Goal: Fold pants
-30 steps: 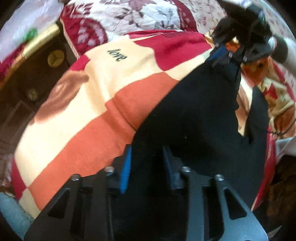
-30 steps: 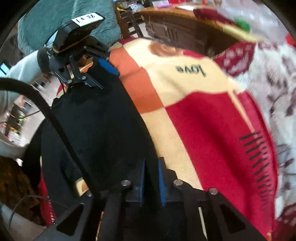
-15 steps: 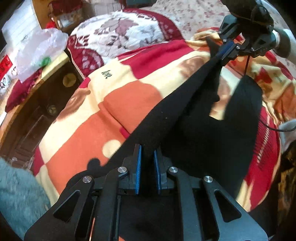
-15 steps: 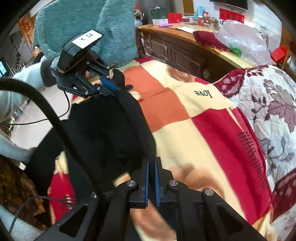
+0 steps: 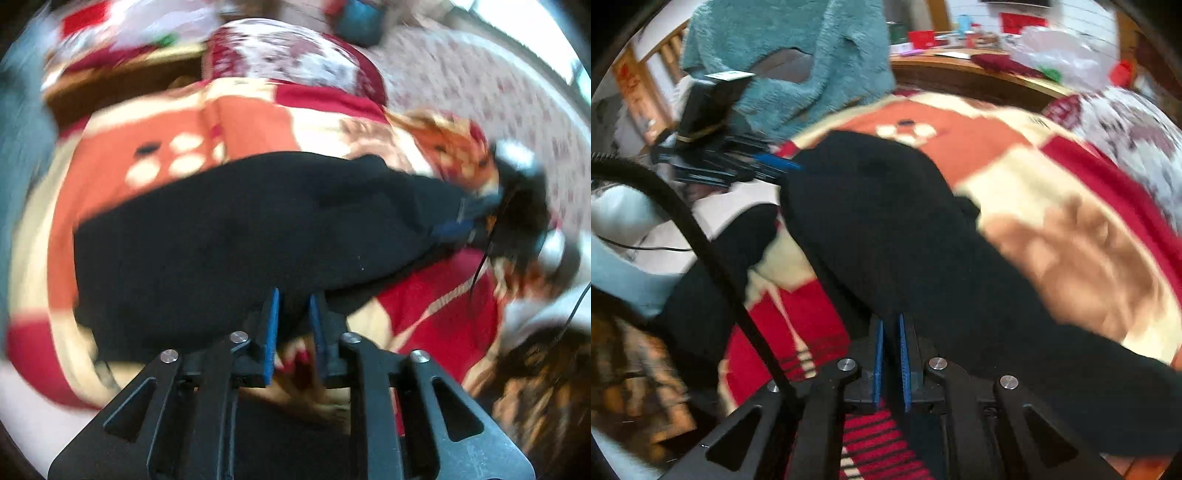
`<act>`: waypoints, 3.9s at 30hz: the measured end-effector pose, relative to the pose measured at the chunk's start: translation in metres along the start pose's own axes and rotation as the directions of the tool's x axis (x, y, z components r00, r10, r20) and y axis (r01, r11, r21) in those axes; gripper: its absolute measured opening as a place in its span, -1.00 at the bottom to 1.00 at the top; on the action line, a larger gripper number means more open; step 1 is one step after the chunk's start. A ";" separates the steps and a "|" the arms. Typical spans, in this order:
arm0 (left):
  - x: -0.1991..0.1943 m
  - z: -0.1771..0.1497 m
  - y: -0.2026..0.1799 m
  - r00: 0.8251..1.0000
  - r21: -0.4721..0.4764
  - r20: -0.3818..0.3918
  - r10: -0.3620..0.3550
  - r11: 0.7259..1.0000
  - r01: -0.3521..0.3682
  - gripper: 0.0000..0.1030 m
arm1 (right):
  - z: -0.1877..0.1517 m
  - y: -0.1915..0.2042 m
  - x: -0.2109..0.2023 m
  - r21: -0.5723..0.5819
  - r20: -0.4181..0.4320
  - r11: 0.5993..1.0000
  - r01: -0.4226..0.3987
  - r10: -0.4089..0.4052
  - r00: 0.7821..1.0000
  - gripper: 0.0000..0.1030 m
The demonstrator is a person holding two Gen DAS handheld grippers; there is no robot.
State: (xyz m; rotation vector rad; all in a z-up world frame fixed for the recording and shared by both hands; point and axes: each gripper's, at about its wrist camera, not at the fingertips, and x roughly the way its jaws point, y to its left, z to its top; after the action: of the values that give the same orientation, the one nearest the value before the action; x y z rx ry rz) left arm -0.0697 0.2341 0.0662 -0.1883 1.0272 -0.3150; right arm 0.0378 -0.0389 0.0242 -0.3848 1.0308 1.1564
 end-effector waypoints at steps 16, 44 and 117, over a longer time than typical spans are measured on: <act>-0.034 -0.031 0.067 0.974 -0.550 0.175 0.142 0.835 -0.022 0.19 | -0.019 -0.007 -0.044 0.315 0.265 0.936 -0.158 0.073 0.961 -0.39; -0.030 -0.018 0.074 0.948 -0.684 0.231 0.217 0.730 0.000 0.19 | 0.073 0.105 0.060 -0.285 0.179 0.937 0.203 -0.156 0.971 -0.39; 0.058 0.046 -0.062 0.977 -0.264 0.083 0.199 0.949 -0.171 0.11 | 0.088 -0.074 0.037 0.408 0.284 0.886 -0.218 0.104 0.953 -0.75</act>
State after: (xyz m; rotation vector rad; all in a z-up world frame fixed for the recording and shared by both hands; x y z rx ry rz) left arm -0.0129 0.1565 0.0614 -0.3361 0.9675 0.0004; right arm 0.1456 0.0159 0.0208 0.2088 1.0720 1.0513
